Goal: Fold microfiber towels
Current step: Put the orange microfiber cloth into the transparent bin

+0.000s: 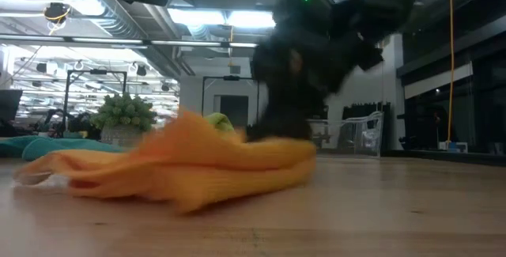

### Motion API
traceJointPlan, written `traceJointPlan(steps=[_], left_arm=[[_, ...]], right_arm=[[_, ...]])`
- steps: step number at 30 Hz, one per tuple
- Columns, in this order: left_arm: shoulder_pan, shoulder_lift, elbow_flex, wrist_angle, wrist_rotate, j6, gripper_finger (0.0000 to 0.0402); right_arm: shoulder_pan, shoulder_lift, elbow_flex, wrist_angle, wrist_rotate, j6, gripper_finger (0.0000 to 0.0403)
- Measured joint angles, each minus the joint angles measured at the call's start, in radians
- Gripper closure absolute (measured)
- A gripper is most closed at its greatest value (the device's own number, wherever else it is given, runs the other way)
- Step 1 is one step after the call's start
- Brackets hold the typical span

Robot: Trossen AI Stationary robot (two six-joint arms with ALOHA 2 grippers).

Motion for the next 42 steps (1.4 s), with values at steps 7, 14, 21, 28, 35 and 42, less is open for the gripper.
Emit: traceJointPlan(steps=[7,14,21,28,35,42], left_arm=[[0.000,0.000,0.000,-0.002,0.000,-0.001,0.0327],[0.000,0.000,0.000,-0.002,0.000,-0.001,0.0327],[0.000,0.000,0.000,0.001,0.000,-0.001,0.0327],[0.000,0.000,0.000,-0.002,0.000,-0.001,0.0327],[0.000,0.000,0.000,-0.003,0.000,0.004,0.0327],[0.000,0.000,0.000,-0.003,0.000,0.004,0.0327]], right_arm=[[-0.029,-0.177,0.168,-0.427,0.341,-0.165,0.0399],[-0.069,-0.266,0.377,-0.782,0.689,-0.276,0.0399],[-0.209,-0.270,0.509,-0.911,0.771,-0.381,0.0399],[-0.382,-0.276,0.514,-1.069,0.773,-0.366,0.0399],[-0.491,-0.276,0.514,-1.085,0.794,-0.370,0.0399],[-0.576,-0.274,0.514,-1.112,0.797,-0.373,0.0399]])
